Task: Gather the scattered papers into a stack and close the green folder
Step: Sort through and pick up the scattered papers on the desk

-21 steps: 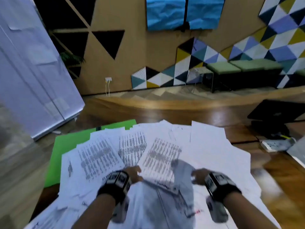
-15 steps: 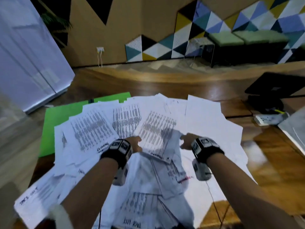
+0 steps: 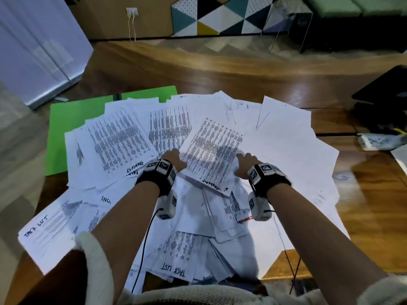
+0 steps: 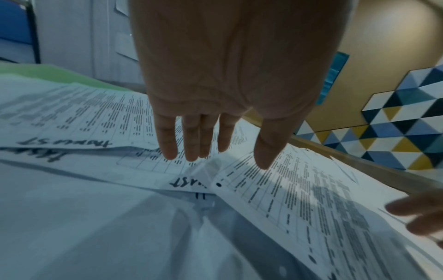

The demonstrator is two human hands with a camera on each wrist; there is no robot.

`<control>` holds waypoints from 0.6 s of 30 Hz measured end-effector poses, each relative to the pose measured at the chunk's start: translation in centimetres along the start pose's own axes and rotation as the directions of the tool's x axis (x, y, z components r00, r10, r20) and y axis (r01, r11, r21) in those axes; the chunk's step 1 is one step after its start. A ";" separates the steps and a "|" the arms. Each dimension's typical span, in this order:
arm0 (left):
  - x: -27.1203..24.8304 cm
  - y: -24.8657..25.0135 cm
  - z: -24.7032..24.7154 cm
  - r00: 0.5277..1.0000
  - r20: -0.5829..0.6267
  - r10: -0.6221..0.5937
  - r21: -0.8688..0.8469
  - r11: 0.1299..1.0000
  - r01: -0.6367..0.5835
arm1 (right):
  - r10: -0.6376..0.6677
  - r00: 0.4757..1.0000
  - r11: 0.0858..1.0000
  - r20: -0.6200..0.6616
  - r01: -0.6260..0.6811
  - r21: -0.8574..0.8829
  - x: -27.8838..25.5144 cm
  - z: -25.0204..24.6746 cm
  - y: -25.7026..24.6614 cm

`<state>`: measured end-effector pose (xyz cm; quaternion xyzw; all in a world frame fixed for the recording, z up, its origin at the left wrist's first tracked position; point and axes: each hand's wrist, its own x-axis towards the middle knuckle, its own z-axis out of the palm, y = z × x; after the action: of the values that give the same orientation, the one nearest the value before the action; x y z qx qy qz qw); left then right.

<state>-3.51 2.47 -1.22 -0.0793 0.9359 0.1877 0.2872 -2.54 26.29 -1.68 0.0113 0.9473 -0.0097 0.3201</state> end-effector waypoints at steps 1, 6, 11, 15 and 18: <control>0.5 0.0 0.0 1.000 0.008 -0.019 -0.026 0.999 0.019 | 0.023 1.000 0.999 0.005 -0.023 0.033 0.5 0.2 0.0; 2.5 0.2 0.2 0.995 0.036 -0.098 -0.135 0.986 0.102 | 0.156 0.987 0.978 0.024 -0.158 0.137 2.1 1.5 1.0; 3.4 0.8 0.6 0.992 0.013 -0.129 -0.275 0.953 0.128 | 0.339 0.941 0.927 0.010 -0.336 0.169 3.2 2.6 3.0; 3.6 0.5 1.1 0.991 0.047 -0.127 -0.334 0.933 0.136 | 0.340 0.940 0.913 -0.018 -0.325 0.245 3.1 3.6 4.0; 3.3 0.0 1.7 0.989 0.109 -0.100 -0.306 0.943 0.129 | 0.255 0.966 0.939 0.050 -0.260 0.224 2.4 4.0 3.5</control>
<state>-5.40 3.03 -4.35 -0.1694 0.8740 0.3199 0.3242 -1.92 29.73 -6.40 0.1717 0.9269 -0.0770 0.3246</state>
